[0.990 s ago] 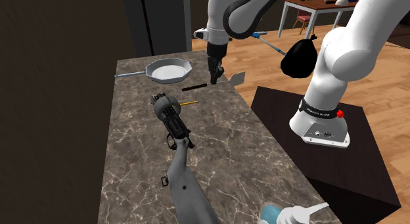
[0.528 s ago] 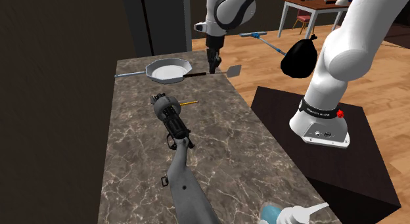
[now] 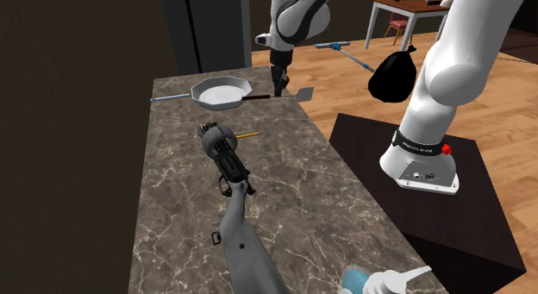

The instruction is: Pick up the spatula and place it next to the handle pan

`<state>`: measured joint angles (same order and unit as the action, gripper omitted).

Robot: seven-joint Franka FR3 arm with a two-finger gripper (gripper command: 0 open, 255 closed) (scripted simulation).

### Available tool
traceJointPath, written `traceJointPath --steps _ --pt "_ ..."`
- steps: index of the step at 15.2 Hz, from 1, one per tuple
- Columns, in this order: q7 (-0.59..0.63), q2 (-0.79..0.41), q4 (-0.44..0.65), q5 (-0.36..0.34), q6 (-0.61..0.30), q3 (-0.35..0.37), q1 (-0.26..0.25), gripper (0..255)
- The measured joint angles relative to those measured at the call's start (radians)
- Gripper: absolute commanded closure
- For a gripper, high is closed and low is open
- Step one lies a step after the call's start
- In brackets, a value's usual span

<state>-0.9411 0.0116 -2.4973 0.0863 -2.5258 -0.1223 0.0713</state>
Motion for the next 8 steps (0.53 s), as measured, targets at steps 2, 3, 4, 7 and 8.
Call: traceJointPath --steps 2,3,4,7,8 --pt "-0.008 -0.022 -0.005 0.008 -0.027 0.0 0.0 255" --pt "-0.014 -0.035 -0.008 0.013 -0.042 0.0 0.001 255" --pt "-0.018 -0.049 -0.008 0.019 -0.056 0.0 0.0 255" --pt "-0.03 -0.084 -0.015 0.034 -0.097 0.003 0.0 255" --pt "-0.036 -0.099 -0.012 0.04 -0.109 0.004 0.0 255"
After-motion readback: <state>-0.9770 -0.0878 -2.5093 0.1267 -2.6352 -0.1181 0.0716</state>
